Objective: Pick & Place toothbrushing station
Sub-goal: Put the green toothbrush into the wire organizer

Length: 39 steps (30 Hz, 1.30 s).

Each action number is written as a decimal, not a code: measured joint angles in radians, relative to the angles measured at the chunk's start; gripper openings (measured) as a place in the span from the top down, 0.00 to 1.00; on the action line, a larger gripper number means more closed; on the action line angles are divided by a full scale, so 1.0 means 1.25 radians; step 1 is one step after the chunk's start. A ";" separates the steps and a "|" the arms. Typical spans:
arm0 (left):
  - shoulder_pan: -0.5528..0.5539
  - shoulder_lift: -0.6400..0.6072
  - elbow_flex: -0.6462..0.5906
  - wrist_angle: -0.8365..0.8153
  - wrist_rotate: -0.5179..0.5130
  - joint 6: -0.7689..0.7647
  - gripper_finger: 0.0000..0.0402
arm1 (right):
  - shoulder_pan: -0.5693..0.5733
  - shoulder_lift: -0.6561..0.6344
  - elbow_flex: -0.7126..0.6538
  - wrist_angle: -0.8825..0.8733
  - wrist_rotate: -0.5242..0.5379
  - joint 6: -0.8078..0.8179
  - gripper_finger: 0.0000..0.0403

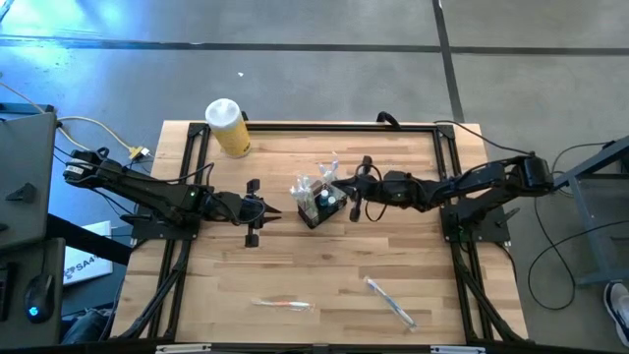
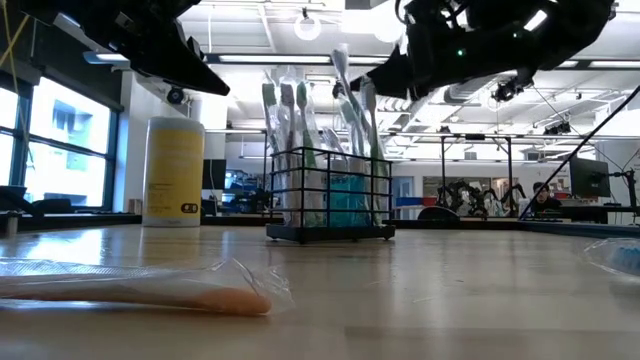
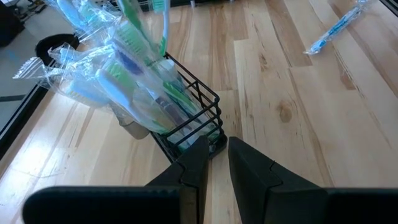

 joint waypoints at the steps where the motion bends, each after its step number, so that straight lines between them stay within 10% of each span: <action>1: 0.000 0.000 0.000 0.000 0.000 0.000 0.85 | 0.006 0.000 0.000 -0.003 0.024 0.000 0.99; 16: 0.000 0.000 0.000 -0.001 0.000 -0.002 0.85 | 0.125 -0.040 0.000 -0.098 0.331 0.060 0.99; 39: 0.000 0.000 0.000 0.004 0.000 0.000 0.85 | 0.103 -0.037 0.000 -0.311 0.182 0.295 0.99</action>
